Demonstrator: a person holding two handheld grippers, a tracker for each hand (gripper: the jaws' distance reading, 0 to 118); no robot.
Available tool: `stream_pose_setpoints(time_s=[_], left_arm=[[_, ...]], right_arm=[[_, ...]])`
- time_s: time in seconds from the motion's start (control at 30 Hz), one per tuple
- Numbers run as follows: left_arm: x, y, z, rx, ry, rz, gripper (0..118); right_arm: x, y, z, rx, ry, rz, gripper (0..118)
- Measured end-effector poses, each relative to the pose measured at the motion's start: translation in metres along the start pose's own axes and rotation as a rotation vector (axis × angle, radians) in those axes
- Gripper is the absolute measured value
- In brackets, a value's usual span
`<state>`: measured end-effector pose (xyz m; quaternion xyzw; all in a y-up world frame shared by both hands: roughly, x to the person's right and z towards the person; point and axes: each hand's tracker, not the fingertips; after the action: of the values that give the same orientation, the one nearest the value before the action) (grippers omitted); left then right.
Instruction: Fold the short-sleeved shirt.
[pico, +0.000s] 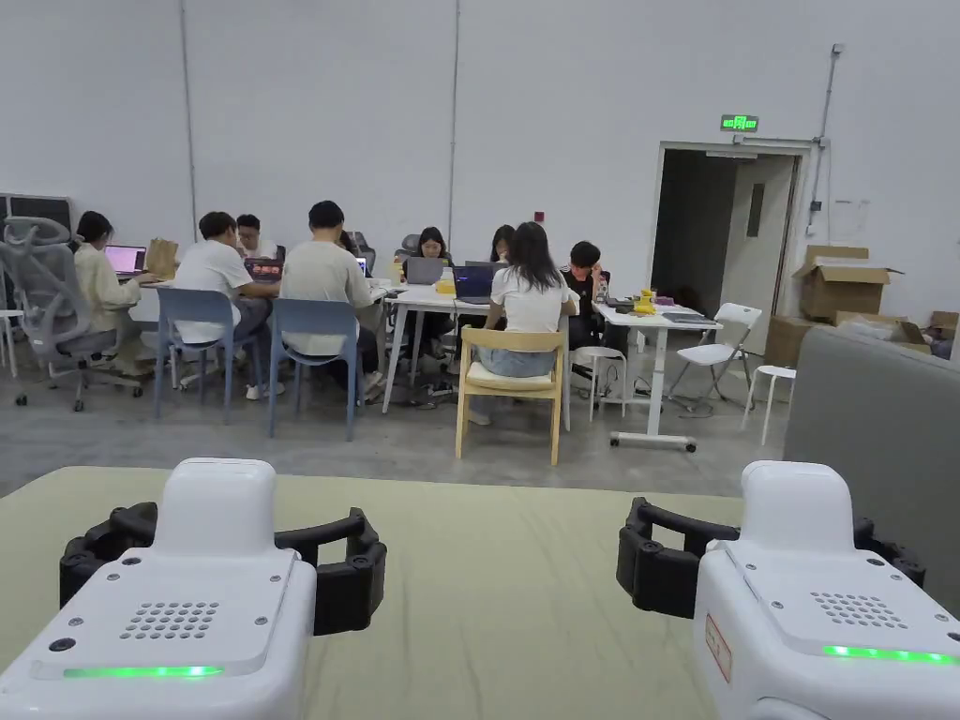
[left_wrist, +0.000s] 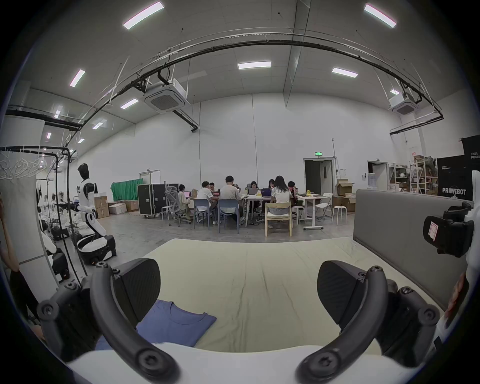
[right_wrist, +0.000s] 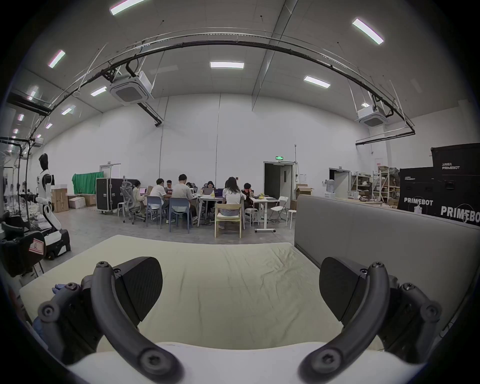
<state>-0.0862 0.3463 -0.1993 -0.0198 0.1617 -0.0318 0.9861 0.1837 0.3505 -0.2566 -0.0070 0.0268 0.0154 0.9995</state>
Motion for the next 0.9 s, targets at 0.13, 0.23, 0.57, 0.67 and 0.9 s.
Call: stream_pose_setpoints(time_s=[0.13,0.23,0.57,0.67,0.9], left_arm=[[-0.0013,-0.0002,-0.0008,-0.007,-0.004,0.004,118],[-0.0021,-0.0001,-0.0011,-0.011,-0.005,0.007,118],[-0.0044,0.0020,-0.0009,-0.019,-0.015,0.025,118],[-0.0041,0.0024,-0.0012,-0.020,-0.019,0.030,118],[-0.0016,0.0056,-0.0029,-0.016,-0.024,0.026,118]], right_arm=[[-0.0010,-0.0004,0.0003,-0.003,0.029,-0.014,118],[-0.0026,-0.0009,-0.0001,0.001,0.027,-0.013,118],[0.0003,0.0004,0.0005,0.001,0.028,-0.019,118],[0.0012,0.0004,-0.0007,-0.003,0.024,-0.020,118],[0.0013,0.0000,-0.0008,-0.008,0.022,-0.015,118]])
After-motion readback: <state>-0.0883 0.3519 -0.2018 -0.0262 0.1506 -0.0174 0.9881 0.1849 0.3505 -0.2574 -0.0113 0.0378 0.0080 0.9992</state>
